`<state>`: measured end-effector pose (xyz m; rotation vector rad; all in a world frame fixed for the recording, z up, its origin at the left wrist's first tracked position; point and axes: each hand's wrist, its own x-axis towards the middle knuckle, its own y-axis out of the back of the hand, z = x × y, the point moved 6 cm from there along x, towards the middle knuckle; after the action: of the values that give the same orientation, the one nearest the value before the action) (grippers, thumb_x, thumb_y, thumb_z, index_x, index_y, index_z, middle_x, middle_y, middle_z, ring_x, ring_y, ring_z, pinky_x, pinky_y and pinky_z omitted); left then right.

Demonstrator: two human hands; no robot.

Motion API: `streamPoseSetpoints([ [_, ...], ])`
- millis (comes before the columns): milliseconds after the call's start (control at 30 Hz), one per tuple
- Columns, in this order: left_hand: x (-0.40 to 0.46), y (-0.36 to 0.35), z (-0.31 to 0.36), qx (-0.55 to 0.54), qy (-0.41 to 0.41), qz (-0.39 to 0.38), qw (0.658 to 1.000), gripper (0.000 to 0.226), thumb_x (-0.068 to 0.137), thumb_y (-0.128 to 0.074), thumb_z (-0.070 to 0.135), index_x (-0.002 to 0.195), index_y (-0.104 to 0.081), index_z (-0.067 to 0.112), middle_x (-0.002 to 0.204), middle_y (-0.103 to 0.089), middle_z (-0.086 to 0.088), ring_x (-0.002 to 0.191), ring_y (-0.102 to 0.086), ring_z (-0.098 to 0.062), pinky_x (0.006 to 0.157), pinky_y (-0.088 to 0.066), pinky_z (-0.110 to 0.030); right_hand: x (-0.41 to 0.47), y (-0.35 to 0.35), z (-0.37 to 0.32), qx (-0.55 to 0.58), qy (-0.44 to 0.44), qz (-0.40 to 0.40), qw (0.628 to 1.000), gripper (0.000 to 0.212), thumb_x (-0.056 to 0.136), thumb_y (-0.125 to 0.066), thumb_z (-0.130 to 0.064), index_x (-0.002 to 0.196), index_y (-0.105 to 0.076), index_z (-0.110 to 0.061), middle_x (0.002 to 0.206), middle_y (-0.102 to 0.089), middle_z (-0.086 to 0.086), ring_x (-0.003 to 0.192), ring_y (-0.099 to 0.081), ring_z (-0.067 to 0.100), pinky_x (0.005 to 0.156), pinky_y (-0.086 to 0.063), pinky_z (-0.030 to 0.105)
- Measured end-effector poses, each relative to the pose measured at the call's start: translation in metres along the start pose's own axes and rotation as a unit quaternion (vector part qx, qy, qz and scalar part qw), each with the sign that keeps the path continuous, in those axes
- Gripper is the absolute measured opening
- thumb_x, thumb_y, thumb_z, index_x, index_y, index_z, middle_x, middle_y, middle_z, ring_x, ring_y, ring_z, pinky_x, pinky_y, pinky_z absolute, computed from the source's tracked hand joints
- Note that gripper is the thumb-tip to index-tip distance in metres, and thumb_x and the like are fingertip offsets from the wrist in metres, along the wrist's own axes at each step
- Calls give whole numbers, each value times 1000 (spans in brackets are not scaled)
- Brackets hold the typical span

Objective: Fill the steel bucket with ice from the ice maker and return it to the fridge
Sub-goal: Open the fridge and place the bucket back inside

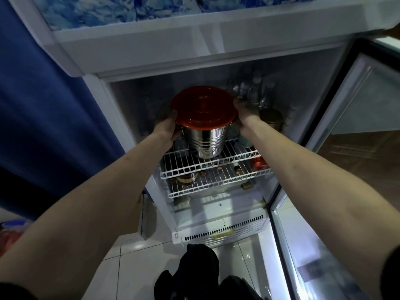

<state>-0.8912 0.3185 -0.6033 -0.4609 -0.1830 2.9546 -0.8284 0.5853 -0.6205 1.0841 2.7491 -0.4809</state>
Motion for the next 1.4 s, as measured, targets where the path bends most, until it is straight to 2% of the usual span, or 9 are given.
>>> streamPoseSetpoints([
  [200,9,3,-10,-3,16,4,1000,34,102,-64,30,132,-54,19,137,-59,-5,110,-60,-20,101,-54,-43,12,-1,14,-12,-14,0,1000,39,95,-75,-36,124,-66,-12,110,-77,6,98,-77,24,87,-65,43],
  [433,10,3,-5,12,18,0,1000,26,103,-60,37,123,-53,22,125,-61,-3,106,-61,-19,89,-54,-40,14,-7,13,-20,-25,1,1000,36,88,-78,-51,102,-68,-19,99,-80,2,86,-78,20,75,-66,37],
  [633,-5,-10,6,31,53,-15,998,50,102,-54,53,138,-54,18,134,-63,-6,119,-61,-24,86,-55,-40,-3,-2,-2,-19,-60,-12,998,42,94,-70,-53,117,-67,-18,104,-78,3,90,-74,18,74,-61,32],
  [767,-23,-10,13,63,53,14,997,47,106,-48,49,134,-58,13,104,-61,-5,77,-56,-17,66,-48,-33,-22,4,-15,-25,-51,-33,998,25,100,-67,-38,115,-69,-18,109,-76,5,92,-70,21,72,-56,33],
  [1000,-70,-12,27,77,67,12,995,26,111,-40,33,91,-53,21,74,-44,1,60,-36,-11,55,-40,-25,-50,17,-21,-40,-86,-24,995,31,99,-66,-23,127,-65,-10,127,-69,13,112,-66,31,88,-59,41],
  [1167,-121,-15,36,128,88,14,988,32,112,-36,38,101,-55,15,73,-43,-1,64,-51,-26,77,-55,-33,-112,27,-40,-56,-109,-25,992,12,105,-55,-18,106,-62,-9,80,-59,5,54,-49,14,42,-39,24],
  [1233,-140,-14,36,131,104,3,986,45,112,-33,42,134,-52,7,81,-52,-6,97,-63,-49,108,-48,-44,-138,30,-45,-65,-129,-38,989,19,106,-50,-18,88,-57,-16,56,-47,-3,44,-34,10,37,-32,21],
  [1333,-173,-7,35,150,127,-1,981,58,112,-33,43,153,-35,3,145,-52,-23,137,-49,-43,115,-42,-49,-182,34,-48,-81,-154,-49,984,20,106,-47,-15,88,-53,-18,48,-41,-6,43,-30,10,41,-26,23],
  [1400,-196,-2,36,156,138,-1,978,58,111,-35,43,153,-36,3,156,-42,-25,141,-46,-44,115,-41,-51,-214,34,-56,-101,-158,-60,980,13,107,-48,-16,100,-60,-16,63,-51,0,50,-36,13,51,-41,26],
])
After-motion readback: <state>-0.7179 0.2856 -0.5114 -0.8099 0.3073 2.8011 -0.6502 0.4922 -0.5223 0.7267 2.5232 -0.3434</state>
